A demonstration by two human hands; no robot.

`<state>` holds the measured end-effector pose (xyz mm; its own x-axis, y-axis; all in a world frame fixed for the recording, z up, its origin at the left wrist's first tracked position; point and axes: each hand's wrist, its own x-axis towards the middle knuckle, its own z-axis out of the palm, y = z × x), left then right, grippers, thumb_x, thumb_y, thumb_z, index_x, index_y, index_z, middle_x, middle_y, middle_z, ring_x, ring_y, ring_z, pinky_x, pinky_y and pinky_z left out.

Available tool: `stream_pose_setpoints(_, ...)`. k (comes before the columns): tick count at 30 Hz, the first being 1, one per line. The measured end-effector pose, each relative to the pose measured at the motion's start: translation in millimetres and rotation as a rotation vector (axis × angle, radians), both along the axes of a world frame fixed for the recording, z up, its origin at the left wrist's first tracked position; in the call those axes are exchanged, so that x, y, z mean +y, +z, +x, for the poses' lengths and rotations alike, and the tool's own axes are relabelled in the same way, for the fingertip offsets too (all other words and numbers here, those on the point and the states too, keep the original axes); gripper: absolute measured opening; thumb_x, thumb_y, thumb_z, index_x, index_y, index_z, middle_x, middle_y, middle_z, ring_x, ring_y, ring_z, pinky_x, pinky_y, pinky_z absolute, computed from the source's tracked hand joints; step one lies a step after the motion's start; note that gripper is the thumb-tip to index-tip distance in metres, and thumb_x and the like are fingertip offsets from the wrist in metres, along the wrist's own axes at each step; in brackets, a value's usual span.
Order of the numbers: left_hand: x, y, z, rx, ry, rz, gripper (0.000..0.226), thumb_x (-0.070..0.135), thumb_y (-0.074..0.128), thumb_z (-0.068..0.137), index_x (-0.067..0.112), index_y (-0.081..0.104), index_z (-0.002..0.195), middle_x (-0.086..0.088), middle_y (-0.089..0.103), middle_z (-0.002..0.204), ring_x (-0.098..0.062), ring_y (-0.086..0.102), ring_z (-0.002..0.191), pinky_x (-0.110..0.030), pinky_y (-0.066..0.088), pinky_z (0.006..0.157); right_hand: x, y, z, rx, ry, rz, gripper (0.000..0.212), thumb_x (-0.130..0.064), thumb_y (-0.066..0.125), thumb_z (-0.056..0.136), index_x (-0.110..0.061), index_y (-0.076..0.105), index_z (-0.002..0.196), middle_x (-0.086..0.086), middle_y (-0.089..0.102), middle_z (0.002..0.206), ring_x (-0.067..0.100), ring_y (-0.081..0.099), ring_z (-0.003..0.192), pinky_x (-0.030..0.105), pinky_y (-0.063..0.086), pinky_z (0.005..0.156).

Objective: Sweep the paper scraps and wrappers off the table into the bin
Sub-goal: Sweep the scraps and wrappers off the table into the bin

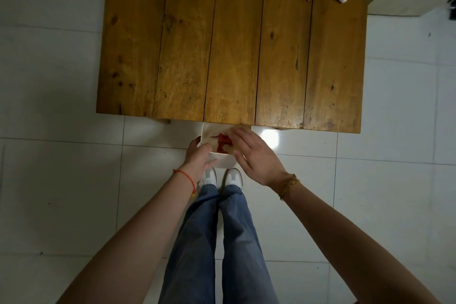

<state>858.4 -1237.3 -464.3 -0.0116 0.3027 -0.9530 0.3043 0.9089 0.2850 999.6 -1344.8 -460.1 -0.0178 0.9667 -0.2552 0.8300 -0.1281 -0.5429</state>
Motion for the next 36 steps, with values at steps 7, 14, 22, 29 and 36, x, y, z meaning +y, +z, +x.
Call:
stream_pose_setpoints(7,-5.6,-13.9,-5.3,0.029,0.038,0.033,0.055,0.0,0.042,0.094,0.02,0.042,0.145,-0.011,0.049,0.143,-0.02,0.06,0.093,-0.043,0.054,0.097,-5.4,-5.3,1.3,-0.025,-0.113,-0.01,0.047,-0.022,0.04,0.104,-0.004,0.038,0.147,0.013,0.042,0.151,0.028,0.032,0.144,0.028,0.013,0.121)
stream_pose_setpoints(14,-22.2,0.3,-24.8,-0.006,0.053,0.006,0.054,-0.005,0.041,0.09,0.015,0.048,0.139,-0.013,0.058,0.133,-0.026,0.061,0.11,-0.044,0.055,0.094,-8.1,3.8,-2.7,-0.031,-0.136,0.02,0.049,-0.027,0.036,0.104,-0.006,0.037,0.148,0.012,0.041,0.152,0.026,0.031,0.143,0.029,0.014,0.121)
stream_pose_setpoints(22,-39.8,78.2,-42.2,-0.047,-0.011,-0.011,0.059,-0.01,0.041,0.085,0.011,0.047,0.14,-0.017,0.055,0.135,-0.031,0.059,0.111,-0.047,0.055,0.093,-20.7,65.3,-0.7,-0.054,-0.305,0.03,0.048,-0.033,0.038,0.104,-0.015,0.036,0.149,0.007,0.041,0.152,0.024,0.031,0.143,0.035,0.02,0.119)
stream_pose_setpoints(29,-41.3,170.0,-31.9,-0.113,-0.075,0.11,0.058,-0.009,0.046,0.085,0.017,0.048,0.137,-0.008,0.058,0.124,-0.017,0.06,0.088,-0.032,0.059,0.072,-57.3,146.0,7.0,-0.073,-0.529,0.052,0.048,-0.037,0.038,0.104,-0.017,0.038,0.148,0.003,0.041,0.152,0.022,0.032,0.143,0.041,0.027,0.12)
stream_pose_setpoints(36,-44.7,236.8,5.2,-0.155,-0.215,0.186,0.063,-0.008,0.048,0.086,0.019,0.046,0.143,-0.007,0.057,0.133,-0.026,0.058,0.106,-0.046,0.057,0.089,-101.3,214.3,20.8,-0.102,-0.732,0.114,0.044,-0.036,0.043,0.102,-0.021,0.043,0.144,0.001,0.047,0.148,0.02,0.038,0.14,0.038,0.028,0.117)
